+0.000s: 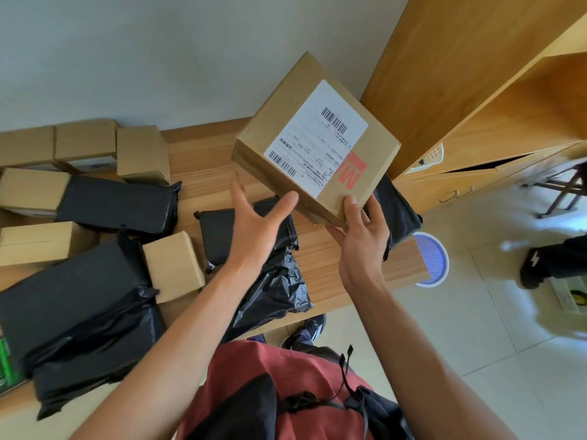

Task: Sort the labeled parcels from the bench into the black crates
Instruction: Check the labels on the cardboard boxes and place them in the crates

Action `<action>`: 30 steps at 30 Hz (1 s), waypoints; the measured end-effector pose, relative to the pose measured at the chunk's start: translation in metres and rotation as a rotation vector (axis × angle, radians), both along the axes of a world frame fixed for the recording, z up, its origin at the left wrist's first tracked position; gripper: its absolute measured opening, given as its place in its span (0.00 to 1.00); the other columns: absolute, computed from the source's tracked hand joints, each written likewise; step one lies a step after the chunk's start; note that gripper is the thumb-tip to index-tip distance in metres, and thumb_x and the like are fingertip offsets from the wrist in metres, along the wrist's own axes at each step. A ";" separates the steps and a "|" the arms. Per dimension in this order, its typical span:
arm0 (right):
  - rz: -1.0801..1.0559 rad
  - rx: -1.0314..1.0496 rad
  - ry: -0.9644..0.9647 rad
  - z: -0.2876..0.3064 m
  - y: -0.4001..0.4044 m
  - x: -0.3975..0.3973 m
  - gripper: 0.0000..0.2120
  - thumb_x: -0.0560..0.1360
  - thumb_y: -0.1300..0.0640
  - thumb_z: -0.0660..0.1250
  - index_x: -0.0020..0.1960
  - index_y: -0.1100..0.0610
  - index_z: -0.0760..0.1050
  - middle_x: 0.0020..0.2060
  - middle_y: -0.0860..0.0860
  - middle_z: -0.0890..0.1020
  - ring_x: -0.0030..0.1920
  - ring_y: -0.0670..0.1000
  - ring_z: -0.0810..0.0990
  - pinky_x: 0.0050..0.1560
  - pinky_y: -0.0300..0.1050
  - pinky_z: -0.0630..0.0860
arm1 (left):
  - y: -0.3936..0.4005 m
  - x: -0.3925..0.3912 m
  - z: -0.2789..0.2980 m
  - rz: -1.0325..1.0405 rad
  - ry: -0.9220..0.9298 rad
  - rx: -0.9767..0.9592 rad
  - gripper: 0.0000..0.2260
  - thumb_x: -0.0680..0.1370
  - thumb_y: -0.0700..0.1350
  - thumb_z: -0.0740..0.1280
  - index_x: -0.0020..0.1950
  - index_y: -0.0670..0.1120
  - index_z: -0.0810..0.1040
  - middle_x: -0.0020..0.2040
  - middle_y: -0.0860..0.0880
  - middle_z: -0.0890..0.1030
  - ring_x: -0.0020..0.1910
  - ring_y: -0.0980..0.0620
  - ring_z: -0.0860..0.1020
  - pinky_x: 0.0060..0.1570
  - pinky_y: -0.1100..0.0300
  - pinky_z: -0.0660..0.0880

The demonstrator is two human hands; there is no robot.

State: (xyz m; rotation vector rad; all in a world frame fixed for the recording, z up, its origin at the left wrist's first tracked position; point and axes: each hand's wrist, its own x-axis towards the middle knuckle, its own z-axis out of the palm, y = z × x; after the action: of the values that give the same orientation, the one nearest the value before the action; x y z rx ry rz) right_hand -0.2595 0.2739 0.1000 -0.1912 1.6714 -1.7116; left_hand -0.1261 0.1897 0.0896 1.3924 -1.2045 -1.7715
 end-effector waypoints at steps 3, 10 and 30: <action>-0.005 -0.023 -0.008 0.001 -0.003 0.015 0.16 0.86 0.57 0.63 0.73 0.55 0.73 0.58 0.51 0.86 0.60 0.53 0.85 0.60 0.57 0.83 | 0.008 -0.015 0.005 -0.006 0.064 0.010 0.61 0.65 0.64 0.81 0.81 0.68 0.38 0.83 0.58 0.57 0.79 0.58 0.61 0.76 0.39 0.65; 0.015 -0.038 -0.069 0.001 0.001 0.031 0.20 0.85 0.56 0.65 0.76 0.54 0.68 0.59 0.51 0.86 0.61 0.55 0.85 0.61 0.60 0.82 | 0.001 -0.020 0.003 0.044 0.121 -0.079 0.50 0.76 0.43 0.77 0.83 0.63 0.44 0.64 0.75 0.75 0.66 0.64 0.77 0.62 0.55 0.75; 0.462 0.124 0.190 -0.004 0.025 -0.025 0.17 0.86 0.53 0.63 0.74 0.50 0.74 0.60 0.47 0.86 0.61 0.48 0.84 0.63 0.54 0.81 | -0.043 0.036 0.007 -0.268 0.092 -0.066 0.30 0.77 0.56 0.69 0.79 0.57 0.68 0.68 0.58 0.81 0.68 0.56 0.78 0.75 0.40 0.66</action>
State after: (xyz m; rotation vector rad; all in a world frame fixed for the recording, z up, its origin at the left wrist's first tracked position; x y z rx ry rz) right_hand -0.2840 0.2990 0.0963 -0.6450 1.6974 -1.2715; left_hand -0.0905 0.1463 0.0964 1.1412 -1.4398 -1.9326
